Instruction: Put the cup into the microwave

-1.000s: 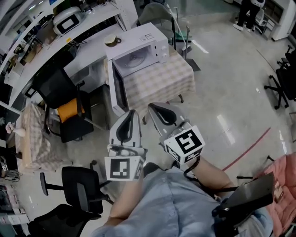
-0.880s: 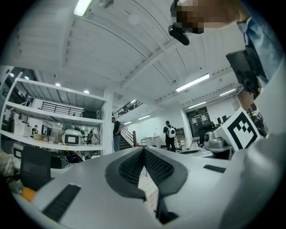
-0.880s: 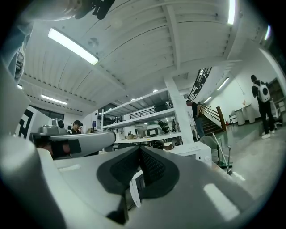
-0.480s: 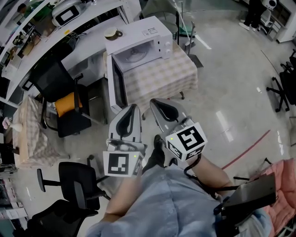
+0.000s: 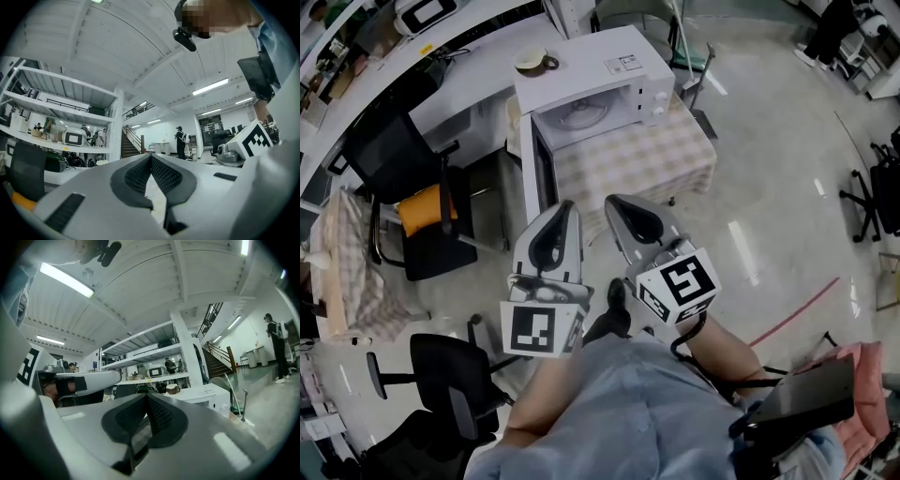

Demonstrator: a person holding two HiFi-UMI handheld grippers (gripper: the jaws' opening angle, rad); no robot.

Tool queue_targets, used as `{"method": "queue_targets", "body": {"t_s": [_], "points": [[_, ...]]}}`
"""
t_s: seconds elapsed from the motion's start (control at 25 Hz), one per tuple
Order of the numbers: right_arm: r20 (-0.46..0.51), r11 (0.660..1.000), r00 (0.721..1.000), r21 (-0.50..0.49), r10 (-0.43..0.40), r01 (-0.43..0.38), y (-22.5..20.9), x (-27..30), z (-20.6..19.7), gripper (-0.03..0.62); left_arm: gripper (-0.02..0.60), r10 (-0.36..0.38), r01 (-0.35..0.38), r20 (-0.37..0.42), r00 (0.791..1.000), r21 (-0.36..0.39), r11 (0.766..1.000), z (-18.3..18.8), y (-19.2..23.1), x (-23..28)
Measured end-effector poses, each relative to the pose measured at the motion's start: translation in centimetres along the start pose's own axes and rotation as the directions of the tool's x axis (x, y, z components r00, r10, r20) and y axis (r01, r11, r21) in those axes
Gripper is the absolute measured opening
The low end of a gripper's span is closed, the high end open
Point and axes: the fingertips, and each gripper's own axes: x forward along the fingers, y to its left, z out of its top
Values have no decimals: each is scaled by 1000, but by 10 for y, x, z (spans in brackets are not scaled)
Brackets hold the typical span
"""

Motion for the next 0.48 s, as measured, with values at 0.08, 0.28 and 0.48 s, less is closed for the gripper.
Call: {"method": "queue_targets", "body": {"t_s": [0.08,0.28,0.48], "points": [[1,1000,1000,-8,-2,2,-6,20,4,0,5,2,-2,7,1000,-9,1000,1,17,14],[7,999,1000,-33,-9,10,-19,61,18,0,5,-7,8,41,999,-18,1000,9,48,42],[15,998,1000,-68,-11,12,-28,93,30,0,5,-18,20,69,997,-28,999,14,73,66]]}}
